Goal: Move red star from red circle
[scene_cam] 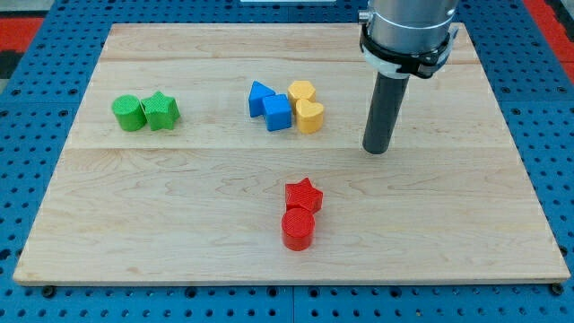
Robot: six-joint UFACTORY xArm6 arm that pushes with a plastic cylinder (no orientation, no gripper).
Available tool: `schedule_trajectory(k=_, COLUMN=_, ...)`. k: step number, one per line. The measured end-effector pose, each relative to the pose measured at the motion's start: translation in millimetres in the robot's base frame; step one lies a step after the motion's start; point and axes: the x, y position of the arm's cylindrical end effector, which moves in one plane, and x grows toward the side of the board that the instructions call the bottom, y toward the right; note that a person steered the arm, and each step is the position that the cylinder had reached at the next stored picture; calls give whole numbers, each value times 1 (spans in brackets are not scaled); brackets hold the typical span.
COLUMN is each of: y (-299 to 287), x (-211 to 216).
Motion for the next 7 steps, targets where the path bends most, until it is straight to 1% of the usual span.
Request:
schedule_trajectory(k=1, y=0, x=4)
schedule_trajectory(k=2, y=8, x=51)
schedule_trajectory(k=3, y=8, x=86)
schedule_trajectory(k=4, y=-42, x=86)
schedule_trajectory(k=5, y=-58, x=103)
schedule_trajectory(k=6, y=-111, x=110)
schedule_trajectory(k=7, y=-155, x=91)
